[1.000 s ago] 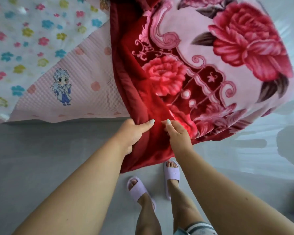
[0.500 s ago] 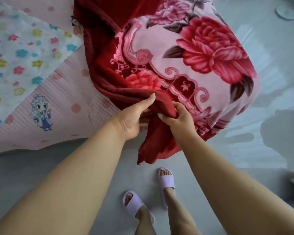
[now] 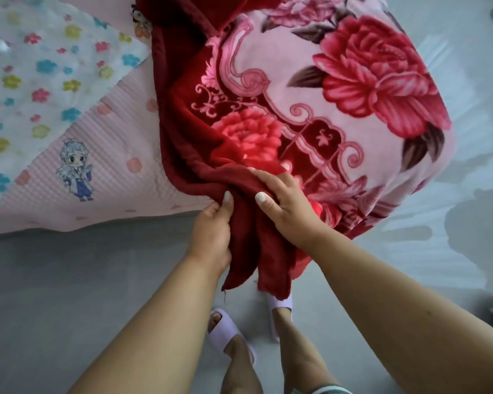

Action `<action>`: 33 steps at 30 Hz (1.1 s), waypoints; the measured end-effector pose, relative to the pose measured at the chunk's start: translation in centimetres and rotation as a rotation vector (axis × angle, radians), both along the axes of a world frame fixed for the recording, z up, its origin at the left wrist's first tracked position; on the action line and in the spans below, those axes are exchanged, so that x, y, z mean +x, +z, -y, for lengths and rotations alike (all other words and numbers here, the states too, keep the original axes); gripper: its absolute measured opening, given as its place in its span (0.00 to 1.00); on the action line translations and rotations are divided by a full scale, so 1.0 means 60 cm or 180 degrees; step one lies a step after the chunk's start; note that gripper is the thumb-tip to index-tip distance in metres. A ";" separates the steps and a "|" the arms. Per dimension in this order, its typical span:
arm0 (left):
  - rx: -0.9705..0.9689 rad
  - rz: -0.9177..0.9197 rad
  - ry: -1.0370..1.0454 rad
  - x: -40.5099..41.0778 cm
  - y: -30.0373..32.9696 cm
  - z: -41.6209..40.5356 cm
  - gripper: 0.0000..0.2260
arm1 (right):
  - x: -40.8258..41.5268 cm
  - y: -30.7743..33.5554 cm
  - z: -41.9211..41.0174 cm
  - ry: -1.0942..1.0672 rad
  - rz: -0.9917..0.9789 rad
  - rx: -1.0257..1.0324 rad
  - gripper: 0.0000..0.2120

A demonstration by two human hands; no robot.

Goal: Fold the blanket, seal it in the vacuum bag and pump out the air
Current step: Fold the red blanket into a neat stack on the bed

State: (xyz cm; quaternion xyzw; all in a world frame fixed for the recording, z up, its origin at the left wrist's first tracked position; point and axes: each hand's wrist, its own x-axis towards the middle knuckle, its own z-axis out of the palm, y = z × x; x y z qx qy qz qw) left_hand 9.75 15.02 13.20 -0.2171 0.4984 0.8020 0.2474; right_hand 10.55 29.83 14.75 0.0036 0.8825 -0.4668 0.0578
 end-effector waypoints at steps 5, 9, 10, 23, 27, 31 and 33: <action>0.0422 0.0202 -0.0483 0.020 0.036 0.005 0.31 | 0.023 -0.007 0.040 0.0191 0.0025 -0.0440 0.36; -0.0497 -0.0120 -0.0338 0.030 0.054 -0.025 0.25 | 0.019 -0.004 0.020 -0.0696 0.0531 -0.1851 0.31; -0.0628 -0.0144 -0.0330 0.020 0.065 -0.027 0.22 | 0.023 -0.007 0.010 -0.1205 0.0581 -0.1946 0.28; -0.0681 -0.0159 -0.0525 -0.152 0.172 -0.022 0.16 | 0.037 -0.047 -0.071 -0.3654 0.2451 -0.3431 0.26; -0.0330 0.0011 -0.0746 -0.160 0.183 -0.086 0.21 | 0.003 -0.031 -0.054 -0.3840 0.2707 -0.3809 0.36; -0.0173 0.0083 -0.0709 -0.175 0.187 -0.110 0.22 | -0.014 -0.016 -0.045 -0.4216 0.3318 -0.3781 0.40; -0.0112 0.0017 -0.0625 -0.181 0.195 -0.113 0.22 | -0.025 -0.005 -0.041 -0.4387 0.3236 -0.4284 0.37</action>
